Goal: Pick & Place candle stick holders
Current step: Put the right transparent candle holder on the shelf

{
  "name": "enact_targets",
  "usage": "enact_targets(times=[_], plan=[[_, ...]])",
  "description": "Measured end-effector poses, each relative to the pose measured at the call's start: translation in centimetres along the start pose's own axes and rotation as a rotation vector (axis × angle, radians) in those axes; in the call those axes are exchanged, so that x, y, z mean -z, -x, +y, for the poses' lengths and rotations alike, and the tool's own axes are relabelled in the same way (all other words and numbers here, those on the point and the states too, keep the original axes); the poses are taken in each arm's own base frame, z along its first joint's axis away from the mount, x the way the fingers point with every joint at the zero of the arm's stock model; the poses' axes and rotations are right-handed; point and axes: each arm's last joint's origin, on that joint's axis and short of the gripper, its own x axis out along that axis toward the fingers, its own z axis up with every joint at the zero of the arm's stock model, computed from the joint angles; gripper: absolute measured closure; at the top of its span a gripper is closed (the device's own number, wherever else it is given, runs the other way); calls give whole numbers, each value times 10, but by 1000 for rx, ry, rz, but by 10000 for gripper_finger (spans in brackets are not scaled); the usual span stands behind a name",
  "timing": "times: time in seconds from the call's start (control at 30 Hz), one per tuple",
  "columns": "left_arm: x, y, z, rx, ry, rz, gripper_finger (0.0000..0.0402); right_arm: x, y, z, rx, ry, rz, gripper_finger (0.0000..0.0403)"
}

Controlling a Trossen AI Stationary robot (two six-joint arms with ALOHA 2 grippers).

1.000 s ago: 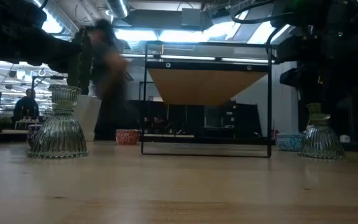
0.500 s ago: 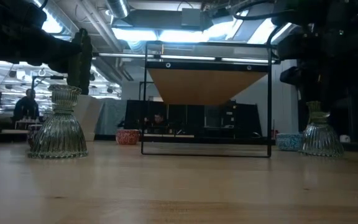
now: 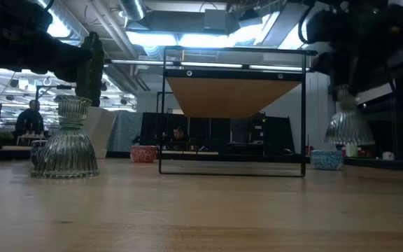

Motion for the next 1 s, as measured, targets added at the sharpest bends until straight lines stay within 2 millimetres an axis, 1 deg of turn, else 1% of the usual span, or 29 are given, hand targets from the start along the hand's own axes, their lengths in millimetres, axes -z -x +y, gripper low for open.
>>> enact_targets(times=[0.43,0.67,1.0], plan=[[0,0,0,0,0,0,395,-11,49,-15,24,-63,-11,214],[0,0,0,0,0,0,395,-16,75,-22,39,-76,-51,214],[0,0,0,0,0,0,395,-27,96,-40,69,-121,-44,214]])
